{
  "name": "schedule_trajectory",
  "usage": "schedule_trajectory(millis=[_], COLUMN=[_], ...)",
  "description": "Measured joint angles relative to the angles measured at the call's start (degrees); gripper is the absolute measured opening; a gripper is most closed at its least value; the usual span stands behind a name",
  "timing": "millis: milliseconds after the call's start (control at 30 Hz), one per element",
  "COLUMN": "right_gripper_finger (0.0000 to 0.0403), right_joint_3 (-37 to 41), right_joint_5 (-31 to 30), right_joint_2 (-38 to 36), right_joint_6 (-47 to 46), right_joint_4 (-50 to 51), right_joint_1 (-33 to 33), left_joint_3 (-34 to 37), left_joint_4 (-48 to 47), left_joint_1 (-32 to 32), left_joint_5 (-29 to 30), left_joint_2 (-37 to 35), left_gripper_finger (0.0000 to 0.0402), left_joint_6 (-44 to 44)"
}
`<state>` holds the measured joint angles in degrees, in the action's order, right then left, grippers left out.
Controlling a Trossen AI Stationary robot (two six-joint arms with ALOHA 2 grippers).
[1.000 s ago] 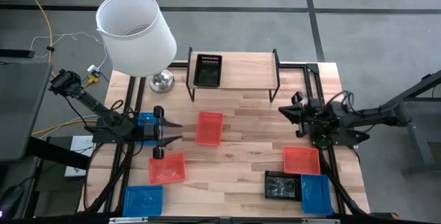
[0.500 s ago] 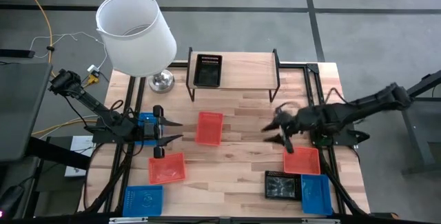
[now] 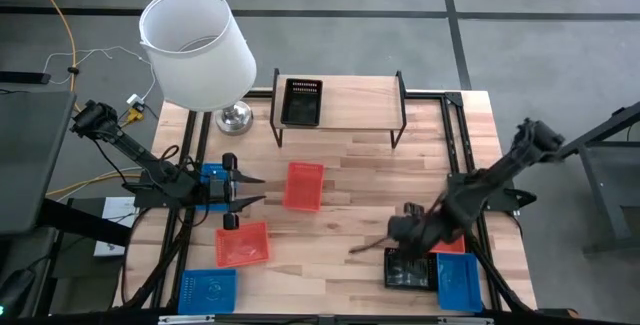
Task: Stack baskets on shelf by color
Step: Stack the black bin on top of the black bin on the shelf
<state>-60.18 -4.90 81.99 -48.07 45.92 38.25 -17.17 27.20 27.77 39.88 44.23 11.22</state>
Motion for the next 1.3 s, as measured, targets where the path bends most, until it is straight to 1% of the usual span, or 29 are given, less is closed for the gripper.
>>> schedule_trajectory(millis=[100,200,300,367,500,633,700,767,833,900,933,967,1067,1167,1300], right_gripper_finger=[0.0194,0.0194,0.0194,0.0194,0.0194,0.0190,0.0175,0.0148,0.0106,0.0047,0.0025,0.0014,0.0015,0.0003,0.0001], right_joint_3=[-2.55,-3.38,-3.41,-3.43,-3.43,-3.43,-3.43,-3.43,-3.43,-3.43,-3.49,-3.73,-5.22,-8.13,-14.34], right_joint_5=[-1.73,-1.75,1.41,2.47,2.61,3.59,3.80,3.87,3.87,3.88,4.10,4.57,4.92,4.19,0.42], right_joint_2=[5.38,9.93,13.87,16.20,19.74,21.33,21.51,21.51,21.51,21.49,21.49,21.47,21.44,21.44,21.44], right_joint_6=[0.06,0.05,0.07,0.14,0.48,0.52,0.56,1.48,2.81,4.41,5.05,5.37,7.34,11.34,20.02], right_joint_4=[2.75,3.14,3.43,4.46,6.68,6.49,5.83,4.89,3.95,2.85,2.50,2.51,2.18,1.26,1.95], right_joint_1=[1.80,2.39,2.39,2.29,2.26,2.26,2.26,2.26,2.26,2.10,1.85,1.58,0.73,-0.79,-3.82], left_joint_3=[0.00,0.00,0.00,0.00,0.00,0.00,0.00,0.00,0.00,0.00,0.00,0.00,0.00,0.00,0.00], left_joint_4=[0.00,-0.01,-0.12,-0.44,-0.46,-0.44,-0.44,-0.44,-0.42,-0.43,-0.42,-0.42,-0.42,-0.40,-0.39], left_joint_1=[0.00,0.00,0.00,0.00,0.01,0.00,0.00,0.00,0.00,0.00,0.00,0.00,0.00,0.00,0.02], left_joint_5=[0.00,0.00,-0.01,-0.02,-0.02,-0.02,-0.02,-0.02,-0.02,-0.02,-0.02,-0.02,-0.02,-0.02,-0.04], left_joint_2=[0.00,0.00,0.00,0.00,0.00,0.00,0.00,0.00,0.00,0.00,0.00,0.00,0.00,0.00,0.00], left_gripper_finger=[0.0161,0.0161,0.0161,0.0161,0.0161,0.0161,0.0161,0.0161,0.0161,0.0161,0.0161,0.0161,0.0161,0.0161,0.0161], left_joint_6=[-0.04,-0.51,-0.50,-0.52,-0.50,-0.50,-0.50,-0.50,-0.52,-0.52,-0.52,-0.52,-0.52,-0.55,-0.74])
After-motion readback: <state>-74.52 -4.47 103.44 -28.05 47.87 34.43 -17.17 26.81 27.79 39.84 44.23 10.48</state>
